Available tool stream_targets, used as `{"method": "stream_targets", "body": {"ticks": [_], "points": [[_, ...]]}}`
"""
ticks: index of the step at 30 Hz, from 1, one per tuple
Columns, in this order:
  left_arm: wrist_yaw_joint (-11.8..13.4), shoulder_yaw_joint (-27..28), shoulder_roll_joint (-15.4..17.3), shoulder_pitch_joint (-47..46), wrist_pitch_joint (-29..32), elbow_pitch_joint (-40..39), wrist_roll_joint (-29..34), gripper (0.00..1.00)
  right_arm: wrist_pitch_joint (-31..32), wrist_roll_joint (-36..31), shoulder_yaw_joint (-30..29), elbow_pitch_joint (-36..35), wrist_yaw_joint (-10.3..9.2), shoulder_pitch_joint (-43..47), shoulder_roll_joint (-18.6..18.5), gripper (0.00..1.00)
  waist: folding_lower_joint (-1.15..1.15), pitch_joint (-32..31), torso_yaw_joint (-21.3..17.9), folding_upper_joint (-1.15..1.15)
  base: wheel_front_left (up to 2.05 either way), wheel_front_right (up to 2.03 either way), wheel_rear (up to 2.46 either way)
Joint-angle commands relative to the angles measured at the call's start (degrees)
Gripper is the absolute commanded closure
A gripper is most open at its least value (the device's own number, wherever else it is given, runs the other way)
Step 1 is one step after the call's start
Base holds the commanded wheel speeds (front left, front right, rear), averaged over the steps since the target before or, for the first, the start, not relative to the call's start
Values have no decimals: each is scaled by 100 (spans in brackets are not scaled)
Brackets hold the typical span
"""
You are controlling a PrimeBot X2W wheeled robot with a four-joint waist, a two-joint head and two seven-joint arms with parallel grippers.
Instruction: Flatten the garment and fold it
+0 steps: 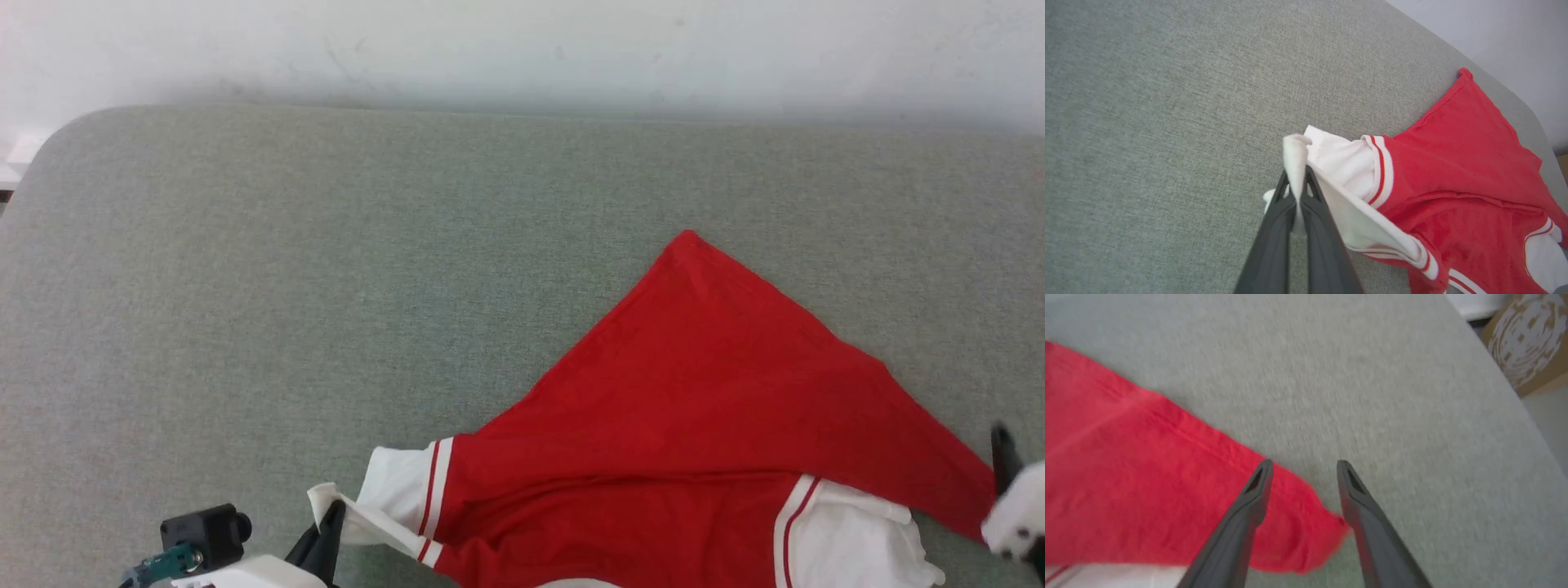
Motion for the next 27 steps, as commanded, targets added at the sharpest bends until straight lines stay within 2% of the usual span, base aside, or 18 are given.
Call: {"method": "stream_targets", "body": {"ticks": [1,4,5,7,11,13,16,19,27], "points": [[-21,4,31,-31,10,8,-13,100,-367,-77,167,-100,-5,-236,14,0,0,3,51,-1,0,0,0],[-28,-3,25,-41,4,18,-25,100,-1169,-195,805,-190,-5,-585,14,0,0,38,97,-1,0,0,0],[-28,-3,25,-41,4,18,-25,100,-1169,-195,805,-190,-5,-585,14,0,0,38,97,-1,0,0,0],[-40,-17,17,-57,-3,27,-29,100,-1593,-241,1256,-190,-5,-849,5,0,0,81,130,-1,0,0,0],[-80,-50,-10,-135,-24,53,-36,100,-2124,-127,2241,170,-5,-1504,-303,0,0,210,219,-1,0,0,0],[-100,-63,-30,-188,-43,69,-39,100,-2172,-22,2695,535,-5,-1876,-505,0,0,301,276,-1,0,0,0],[-138,-97,-72,-271,-82,101,-38,100,-1884,128,3165,1228,-5,-2454,-723,0,0,449,384,-1,0,0,0],[-191,-154,-134,-374,-123,153,-39,100,-1316,233,3482,1904,-5,-3007,-845,0,0,605,507,-1,0,0,0],[-342,-284,-342,-661,-270,391,-70,100,250,361,3882,3146,-5,-4252,-995,0,0,1055,828,-1,0,0,0]]}}
